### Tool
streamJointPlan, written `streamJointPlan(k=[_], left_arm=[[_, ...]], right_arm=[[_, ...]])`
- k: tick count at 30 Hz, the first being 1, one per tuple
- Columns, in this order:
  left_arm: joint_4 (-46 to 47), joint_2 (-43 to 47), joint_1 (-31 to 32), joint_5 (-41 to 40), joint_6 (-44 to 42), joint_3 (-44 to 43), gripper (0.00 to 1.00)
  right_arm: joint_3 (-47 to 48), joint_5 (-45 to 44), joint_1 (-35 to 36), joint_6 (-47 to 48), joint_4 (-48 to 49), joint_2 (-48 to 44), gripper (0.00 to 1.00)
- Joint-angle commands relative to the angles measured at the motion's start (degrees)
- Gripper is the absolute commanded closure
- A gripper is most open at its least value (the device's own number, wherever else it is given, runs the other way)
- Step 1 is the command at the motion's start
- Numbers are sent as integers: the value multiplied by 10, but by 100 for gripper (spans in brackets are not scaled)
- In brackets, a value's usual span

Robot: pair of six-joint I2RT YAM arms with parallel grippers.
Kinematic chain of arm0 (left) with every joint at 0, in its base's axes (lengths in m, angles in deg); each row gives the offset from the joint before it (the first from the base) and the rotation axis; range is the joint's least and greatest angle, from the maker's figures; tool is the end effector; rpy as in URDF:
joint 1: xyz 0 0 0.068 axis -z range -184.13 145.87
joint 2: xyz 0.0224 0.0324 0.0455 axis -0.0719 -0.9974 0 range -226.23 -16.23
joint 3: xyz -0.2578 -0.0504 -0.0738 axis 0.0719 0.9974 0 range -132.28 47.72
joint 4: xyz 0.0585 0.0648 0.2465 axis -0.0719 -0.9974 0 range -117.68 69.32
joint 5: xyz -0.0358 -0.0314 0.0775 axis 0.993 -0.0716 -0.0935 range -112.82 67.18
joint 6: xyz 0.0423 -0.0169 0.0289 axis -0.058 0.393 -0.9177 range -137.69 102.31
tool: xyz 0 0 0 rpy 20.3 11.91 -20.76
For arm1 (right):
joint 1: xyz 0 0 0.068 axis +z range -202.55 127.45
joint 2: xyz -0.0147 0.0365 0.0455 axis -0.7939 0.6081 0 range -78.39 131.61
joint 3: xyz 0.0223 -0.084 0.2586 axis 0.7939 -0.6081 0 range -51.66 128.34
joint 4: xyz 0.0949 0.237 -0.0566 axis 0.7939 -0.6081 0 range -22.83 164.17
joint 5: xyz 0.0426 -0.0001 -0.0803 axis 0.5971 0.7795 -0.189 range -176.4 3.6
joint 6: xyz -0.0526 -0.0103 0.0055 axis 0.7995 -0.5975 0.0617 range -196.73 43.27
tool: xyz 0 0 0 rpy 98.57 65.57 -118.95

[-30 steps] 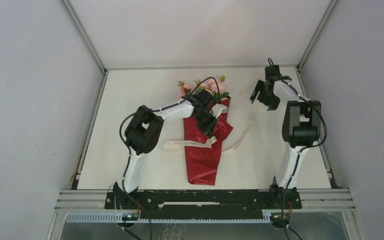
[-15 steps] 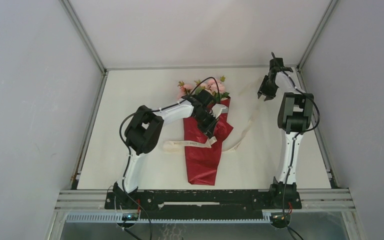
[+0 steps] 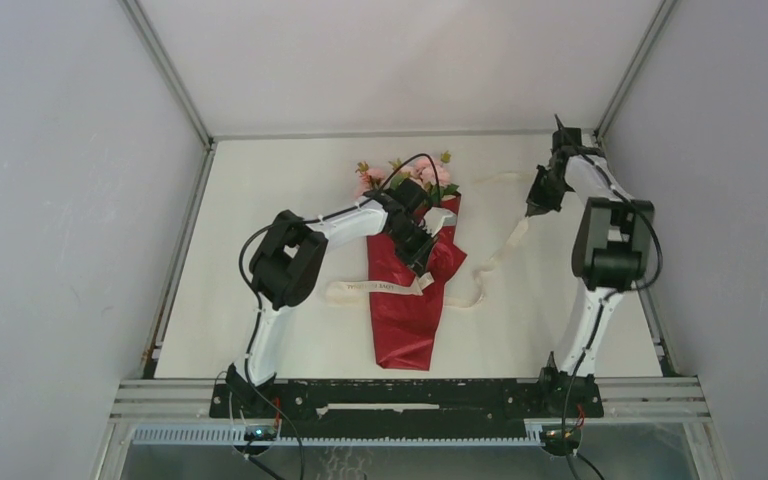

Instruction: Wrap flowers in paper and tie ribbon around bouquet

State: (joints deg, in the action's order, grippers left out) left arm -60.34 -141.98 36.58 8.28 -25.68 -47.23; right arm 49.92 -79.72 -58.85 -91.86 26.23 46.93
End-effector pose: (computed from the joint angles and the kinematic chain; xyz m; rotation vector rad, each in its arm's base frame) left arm 0.3296 -0.3077 0.1554 1.2927 2.5273 -0.8946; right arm 0.4533 -0.0459 0.1815 0.4992 2.7807 0.1997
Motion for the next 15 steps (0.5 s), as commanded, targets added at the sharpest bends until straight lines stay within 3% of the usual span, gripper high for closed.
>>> streamJointPlan(k=[1,4,8,12,15], left_arm=[[-12,1,-1,-15,-16,-22,100],[-11,2,-2,-15,-16,-25,100],[-16,-3,-5,-12,-19,-39,100],[-29,5,-16,4,-20,-56,100],[-26,34,-33,17,-10,-55,100]], right_arm=[[-177,36,11,-17,80,-285,100],[-313,61,47,-46,119,-441,100],[-424,130,160,-70,199,-585,100],[-455,224,267,-78,291,-597,100],[-477,241,325,-92,383,-574,100]])
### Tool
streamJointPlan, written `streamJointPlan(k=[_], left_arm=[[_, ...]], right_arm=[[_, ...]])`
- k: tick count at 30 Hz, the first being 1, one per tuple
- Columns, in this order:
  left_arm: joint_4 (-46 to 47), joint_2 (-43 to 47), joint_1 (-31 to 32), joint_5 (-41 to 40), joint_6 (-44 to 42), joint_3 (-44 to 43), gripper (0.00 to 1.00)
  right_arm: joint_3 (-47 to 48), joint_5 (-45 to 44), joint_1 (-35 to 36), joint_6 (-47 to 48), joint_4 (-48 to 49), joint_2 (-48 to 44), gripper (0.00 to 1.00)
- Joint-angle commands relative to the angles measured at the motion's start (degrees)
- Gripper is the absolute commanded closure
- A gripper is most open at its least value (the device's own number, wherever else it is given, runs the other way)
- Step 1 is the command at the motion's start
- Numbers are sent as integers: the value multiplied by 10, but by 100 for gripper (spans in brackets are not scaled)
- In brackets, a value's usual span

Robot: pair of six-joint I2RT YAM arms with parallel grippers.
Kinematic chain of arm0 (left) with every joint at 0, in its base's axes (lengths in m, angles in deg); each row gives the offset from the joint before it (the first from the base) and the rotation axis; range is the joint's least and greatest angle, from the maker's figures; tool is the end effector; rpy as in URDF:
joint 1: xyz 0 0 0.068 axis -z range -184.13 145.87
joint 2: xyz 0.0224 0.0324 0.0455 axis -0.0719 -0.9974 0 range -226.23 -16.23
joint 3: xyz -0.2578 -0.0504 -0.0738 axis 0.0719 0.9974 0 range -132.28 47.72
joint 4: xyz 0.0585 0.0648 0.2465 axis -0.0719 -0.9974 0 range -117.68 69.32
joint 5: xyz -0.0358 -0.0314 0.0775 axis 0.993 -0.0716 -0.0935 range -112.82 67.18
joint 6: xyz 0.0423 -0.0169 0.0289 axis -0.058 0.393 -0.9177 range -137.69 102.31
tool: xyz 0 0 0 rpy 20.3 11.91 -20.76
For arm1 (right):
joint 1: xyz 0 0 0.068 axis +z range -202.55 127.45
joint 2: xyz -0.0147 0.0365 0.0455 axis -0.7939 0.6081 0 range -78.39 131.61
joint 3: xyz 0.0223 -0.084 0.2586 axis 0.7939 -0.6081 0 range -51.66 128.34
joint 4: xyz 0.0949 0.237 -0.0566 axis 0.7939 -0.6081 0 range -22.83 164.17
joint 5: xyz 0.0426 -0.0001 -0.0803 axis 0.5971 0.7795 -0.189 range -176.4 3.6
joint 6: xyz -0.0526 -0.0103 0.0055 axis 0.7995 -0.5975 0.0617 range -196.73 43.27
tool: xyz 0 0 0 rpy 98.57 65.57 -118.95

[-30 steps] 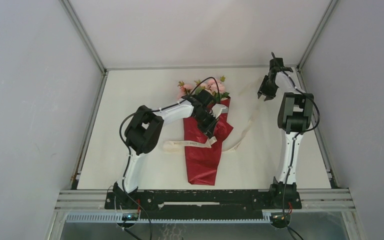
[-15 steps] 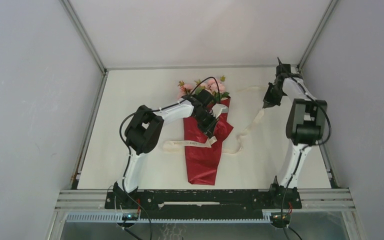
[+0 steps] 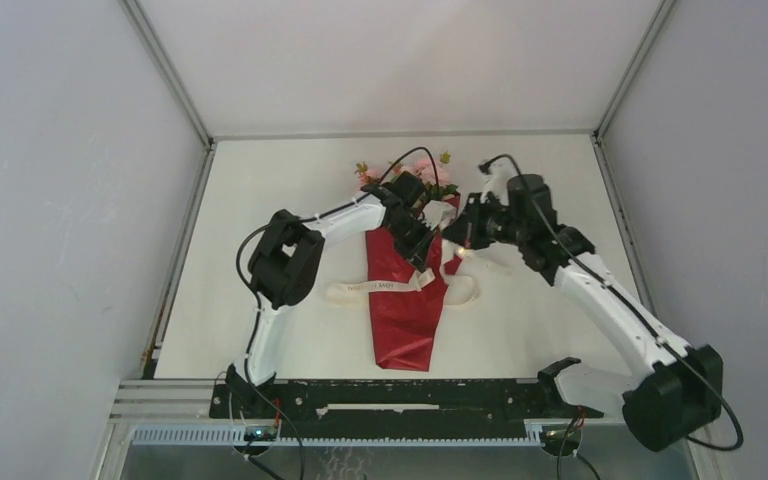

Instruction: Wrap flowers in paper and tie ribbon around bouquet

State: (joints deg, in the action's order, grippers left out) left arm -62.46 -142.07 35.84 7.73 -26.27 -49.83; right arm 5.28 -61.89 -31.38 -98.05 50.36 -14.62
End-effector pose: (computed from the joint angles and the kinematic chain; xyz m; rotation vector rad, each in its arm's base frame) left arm 0.3368 -0.3058 0.1658 1.2844 2.5188 -0.8768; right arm 0.2234 0.1024 0.3267 -0.2650 2.1639 0.8851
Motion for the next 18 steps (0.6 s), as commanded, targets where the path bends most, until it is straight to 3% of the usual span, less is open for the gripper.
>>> streamJointPlan(k=[1,6,13,18], left_arm=[[3,44,-30,27,3,-22,100],[34,68,-48,46,26,20,100],[17,123,-86,64,37,27,100],[-48,224,-118,4,-58,63,100]], right_arm=[[-39,73,63,-37,173,52,100],[-118,104,93,-106,357,106,100],[-162,79,98,-129,420,196,100],[-159,94,68,-144,471,245,100]])
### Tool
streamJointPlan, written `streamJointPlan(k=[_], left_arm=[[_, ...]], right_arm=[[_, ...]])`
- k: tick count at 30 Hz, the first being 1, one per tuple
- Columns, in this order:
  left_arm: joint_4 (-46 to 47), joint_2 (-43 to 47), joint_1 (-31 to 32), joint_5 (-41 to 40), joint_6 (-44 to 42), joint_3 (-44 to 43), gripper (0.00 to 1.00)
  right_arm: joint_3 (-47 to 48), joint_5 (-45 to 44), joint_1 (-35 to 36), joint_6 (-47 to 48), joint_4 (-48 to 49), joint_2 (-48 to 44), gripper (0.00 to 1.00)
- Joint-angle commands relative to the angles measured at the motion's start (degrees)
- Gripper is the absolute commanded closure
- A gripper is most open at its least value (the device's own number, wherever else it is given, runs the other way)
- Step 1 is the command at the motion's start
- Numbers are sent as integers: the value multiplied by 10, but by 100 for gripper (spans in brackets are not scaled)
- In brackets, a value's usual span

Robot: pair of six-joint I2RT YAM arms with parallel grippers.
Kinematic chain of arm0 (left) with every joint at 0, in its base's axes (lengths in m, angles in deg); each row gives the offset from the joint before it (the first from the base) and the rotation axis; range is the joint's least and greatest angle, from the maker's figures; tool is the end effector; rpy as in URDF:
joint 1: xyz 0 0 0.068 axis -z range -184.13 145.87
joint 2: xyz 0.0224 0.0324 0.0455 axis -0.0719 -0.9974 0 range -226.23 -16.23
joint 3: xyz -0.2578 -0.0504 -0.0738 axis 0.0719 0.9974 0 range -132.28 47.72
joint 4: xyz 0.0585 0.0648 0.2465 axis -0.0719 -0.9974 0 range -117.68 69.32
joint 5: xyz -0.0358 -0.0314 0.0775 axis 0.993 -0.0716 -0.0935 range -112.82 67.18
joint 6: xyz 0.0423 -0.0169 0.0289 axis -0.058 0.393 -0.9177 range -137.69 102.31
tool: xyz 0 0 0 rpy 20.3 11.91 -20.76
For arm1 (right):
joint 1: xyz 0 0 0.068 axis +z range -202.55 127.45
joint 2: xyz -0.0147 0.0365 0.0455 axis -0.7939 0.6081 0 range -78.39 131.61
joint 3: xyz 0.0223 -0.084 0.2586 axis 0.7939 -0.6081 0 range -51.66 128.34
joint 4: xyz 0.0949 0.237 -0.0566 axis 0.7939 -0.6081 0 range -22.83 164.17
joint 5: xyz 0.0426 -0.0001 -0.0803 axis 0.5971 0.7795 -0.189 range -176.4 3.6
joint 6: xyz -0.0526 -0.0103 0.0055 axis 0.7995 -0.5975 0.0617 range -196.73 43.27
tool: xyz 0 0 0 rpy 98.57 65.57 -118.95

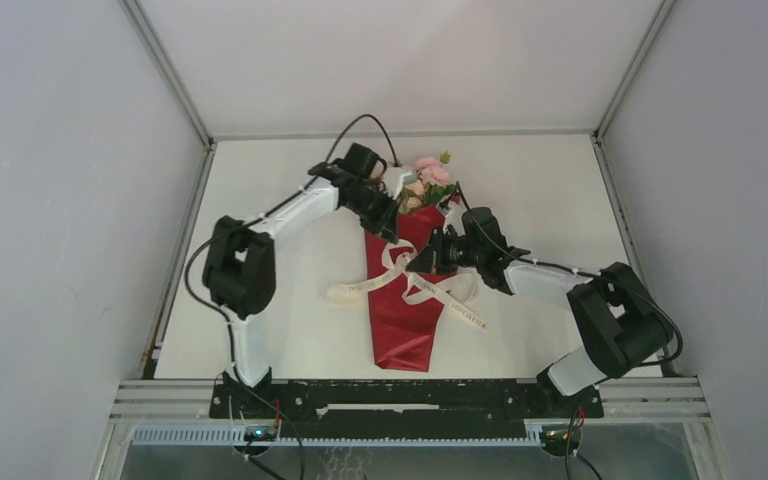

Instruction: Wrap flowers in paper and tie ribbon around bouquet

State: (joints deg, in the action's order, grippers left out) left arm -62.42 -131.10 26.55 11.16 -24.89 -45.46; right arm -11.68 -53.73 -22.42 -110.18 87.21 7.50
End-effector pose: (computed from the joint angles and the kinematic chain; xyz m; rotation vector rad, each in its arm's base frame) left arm 0.3574 -0.2350 0.2256 1.0459 2.4566 -0.9246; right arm 0.2516 0.1682 0.1863 -0.2980 2.2925 1.2238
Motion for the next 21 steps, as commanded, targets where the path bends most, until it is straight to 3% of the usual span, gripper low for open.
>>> streamJointPlan(k=[1,5,8,13,17,21], left_arm=[[-69,135,-26,-45,-102,27,100],[-137,232,-26,-90,-195,68,100],[-243,287,-12,-37,-284,48,100],[-391,306,82,69,-377,-5,100],[-383,264,136,92,-357,-76,100],[-328,212,142,112,-289,-166,100]], right_arm=[[20,19,-29,-26,104,41,100],[82,27,-42,-27,92,112,100],[146,43,-35,-19,66,165,100],[219,87,-18,-26,59,223,100],[242,115,-14,-25,44,222,86],[243,156,-35,2,-8,179,67]])
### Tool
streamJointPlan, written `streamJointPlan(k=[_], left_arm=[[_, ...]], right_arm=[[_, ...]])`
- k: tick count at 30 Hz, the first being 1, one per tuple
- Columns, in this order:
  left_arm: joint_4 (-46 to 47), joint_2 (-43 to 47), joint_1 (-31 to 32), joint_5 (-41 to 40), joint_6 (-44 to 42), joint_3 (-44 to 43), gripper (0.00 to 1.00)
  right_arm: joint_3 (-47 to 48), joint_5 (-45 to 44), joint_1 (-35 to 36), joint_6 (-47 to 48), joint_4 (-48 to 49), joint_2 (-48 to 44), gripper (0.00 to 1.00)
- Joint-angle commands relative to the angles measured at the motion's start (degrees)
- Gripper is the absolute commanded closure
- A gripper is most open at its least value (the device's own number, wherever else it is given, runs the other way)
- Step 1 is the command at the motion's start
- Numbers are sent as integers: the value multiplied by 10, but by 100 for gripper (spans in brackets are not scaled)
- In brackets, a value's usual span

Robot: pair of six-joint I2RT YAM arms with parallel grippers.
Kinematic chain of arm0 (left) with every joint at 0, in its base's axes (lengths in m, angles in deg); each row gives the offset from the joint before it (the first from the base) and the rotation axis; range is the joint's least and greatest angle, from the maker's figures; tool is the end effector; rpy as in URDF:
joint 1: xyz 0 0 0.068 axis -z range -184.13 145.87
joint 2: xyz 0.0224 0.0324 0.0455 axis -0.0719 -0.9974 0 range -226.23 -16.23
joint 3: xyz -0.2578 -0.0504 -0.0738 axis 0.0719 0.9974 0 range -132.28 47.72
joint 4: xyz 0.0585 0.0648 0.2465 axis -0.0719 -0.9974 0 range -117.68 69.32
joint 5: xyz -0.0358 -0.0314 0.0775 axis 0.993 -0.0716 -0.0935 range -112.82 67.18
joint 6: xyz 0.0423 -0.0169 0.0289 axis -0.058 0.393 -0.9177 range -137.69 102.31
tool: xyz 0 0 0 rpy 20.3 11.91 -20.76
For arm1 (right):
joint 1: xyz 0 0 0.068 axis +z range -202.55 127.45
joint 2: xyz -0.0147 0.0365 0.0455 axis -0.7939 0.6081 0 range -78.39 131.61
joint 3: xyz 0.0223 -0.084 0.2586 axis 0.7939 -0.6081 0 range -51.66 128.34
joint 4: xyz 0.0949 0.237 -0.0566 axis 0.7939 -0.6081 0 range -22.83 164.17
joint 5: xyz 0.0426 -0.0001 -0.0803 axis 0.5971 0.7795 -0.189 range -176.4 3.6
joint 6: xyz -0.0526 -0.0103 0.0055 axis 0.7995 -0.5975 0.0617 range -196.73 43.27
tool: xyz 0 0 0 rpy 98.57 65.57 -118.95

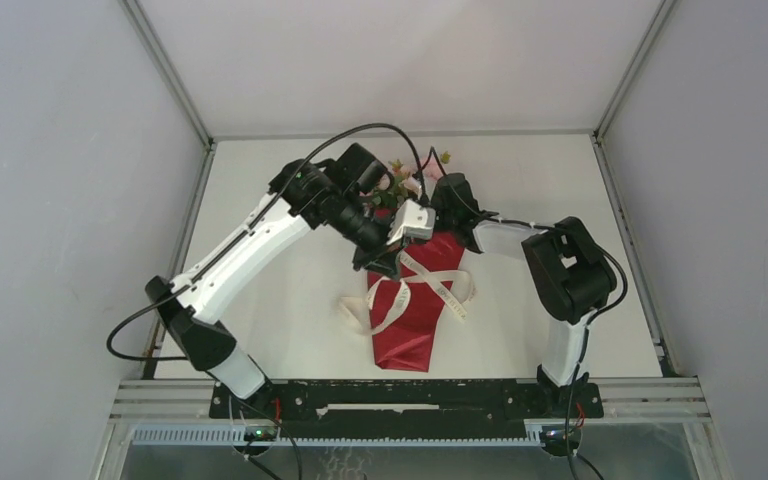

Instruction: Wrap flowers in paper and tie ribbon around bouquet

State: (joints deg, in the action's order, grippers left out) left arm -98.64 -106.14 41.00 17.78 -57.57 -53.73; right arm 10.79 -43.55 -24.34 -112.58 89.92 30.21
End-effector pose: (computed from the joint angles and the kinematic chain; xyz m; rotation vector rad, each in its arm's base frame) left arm 0.1869 -0.2205 0.3927 1.9046 1.7813 -0.9856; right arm 0.3442 0.2121 0.1780 -0.3513 2.2575 1.4190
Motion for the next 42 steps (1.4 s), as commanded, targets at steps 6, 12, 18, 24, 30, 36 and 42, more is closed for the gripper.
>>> streamJointPlan(k=[6,12,18,24,30,36,42], left_arm=[[231,-92,-31,-6,183,-75,100],[294,-174,-76,-13,261,-118,100],[308,-216,-94,-32,275,-131,100],[311,-221,-98,-37,271,-129,100],[309,-208,-102,-37,265,-110,100],[290,-199,-106,-36,239,-97,100],[256,-184,-122,-41,174,-50,80]], right_arm=[[10,64,-55,98,-153,-147,47],[-82,39,-142,86,-166,-229,45],[-193,38,-170,124,-125,-305,43],[-215,-24,-116,114,-64,-305,40],[-215,-59,-109,60,17,-226,41],[-215,-45,-95,23,76,-188,78],[-215,-32,-87,-11,109,-176,100]])
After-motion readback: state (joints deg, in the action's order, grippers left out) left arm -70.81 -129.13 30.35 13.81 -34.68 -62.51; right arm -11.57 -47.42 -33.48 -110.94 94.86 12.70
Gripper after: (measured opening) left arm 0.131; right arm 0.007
